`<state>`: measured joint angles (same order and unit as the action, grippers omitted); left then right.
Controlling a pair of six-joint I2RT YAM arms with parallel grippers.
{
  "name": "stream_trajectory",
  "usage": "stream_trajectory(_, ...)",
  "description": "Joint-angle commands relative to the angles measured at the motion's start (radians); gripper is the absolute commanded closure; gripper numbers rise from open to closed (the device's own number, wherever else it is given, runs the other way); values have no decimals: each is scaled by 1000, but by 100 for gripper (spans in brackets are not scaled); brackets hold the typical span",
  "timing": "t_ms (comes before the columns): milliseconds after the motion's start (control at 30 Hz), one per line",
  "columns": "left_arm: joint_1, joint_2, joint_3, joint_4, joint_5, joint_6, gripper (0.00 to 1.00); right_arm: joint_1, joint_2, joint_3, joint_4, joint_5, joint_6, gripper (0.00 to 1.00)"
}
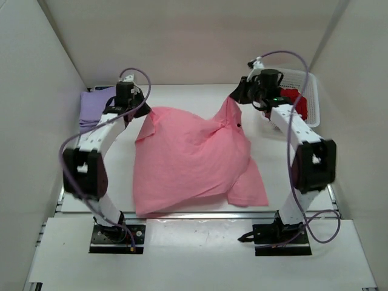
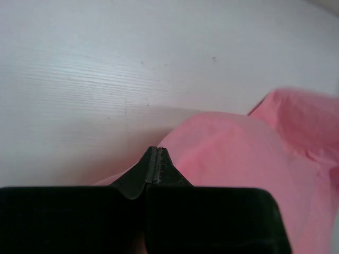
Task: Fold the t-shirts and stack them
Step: Flatten out the tshirt
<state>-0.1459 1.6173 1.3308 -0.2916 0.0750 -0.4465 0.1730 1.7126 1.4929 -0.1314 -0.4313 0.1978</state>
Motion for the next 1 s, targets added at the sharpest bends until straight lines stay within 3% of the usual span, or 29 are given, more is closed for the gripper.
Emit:
stream_trajectory(0, -9, 167, 187, 25, 9, -5, 100, -12, 156, 91, 92, -55, 22, 100)
stream_trajectory(67, -26, 382, 395, -75, -20, 20, 100, -20, 288, 287, -14, -26, 11, 100)
stream_trajectory(133, -27, 566, 813, -223, -44, 51, 100, -29, 418, 494, -136, 38, 5, 100)
stream_trajectory(167, -40, 686, 931, -327, -50, 54, 91, -32, 491, 623, -205, 64, 8, 100)
stream_trajectory(200, -35, 785, 1161, -381, -58, 48, 78, -46, 528, 703, -239, 75, 35, 96)
stream_trajectory(233, -26, 802, 1267, -423, -58, 28, 69, -64, 535, 719, -231, 56, 67, 92)
stream_trajectory(267, -3, 753, 1222, -350, -23, -9, 49, -78, 527, 721, -225, 28, 81, 79)
stream_trajectory(300, 9, 713, 1073, -309, -6, -24, 26, -82, 510, 725, -214, 17, 101, 72)
stream_trajectory(367, 51, 559, 859, -161, 64, -72, 1, -93, 483, 724, -252, -7, 106, 59)
stream_trajectory(467, 46, 356, 443, -40, 60, -69, 2, -90, 388, 638, -254, 12, 83, 57)
stream_trajectory(533, 34, 219, 209, 67, 45, -77, 1, -84, 258, 450, -194, 29, 83, 57)
stream_trajectory(600, 32, 51, -25, 229, 87, -133, 5, -66, 137, 259, -50, 42, 103, 71)
stream_trajectory(633, 37, 8, -191, 280, 94, -188, 32, -66, 58, 127, -15, 45, 141, 76)
stream_trajectory(700, 90, -124, -371, 380, 77, -267, 75, -47, -46, -53, 108, 72, 192, 99)
stream_trajectory(733, 107, -131, -456, 391, 80, -309, 86, -12, -100, -144, 142, 112, 195, 100)
stream_trajectory(800, 144, -168, -539, 385, 69, -342, 89, 48, -155, -215, 164, 219, 170, 99)
stream_trajectory(900, 198, -159, -616, 393, 25, -388, 70, 77, -182, -314, 176, 162, 224, 99)
stream_trajectory(967, 232, -149, -639, 410, 31, -426, 67, 63, -234, -455, 223, 125, 294, 99)
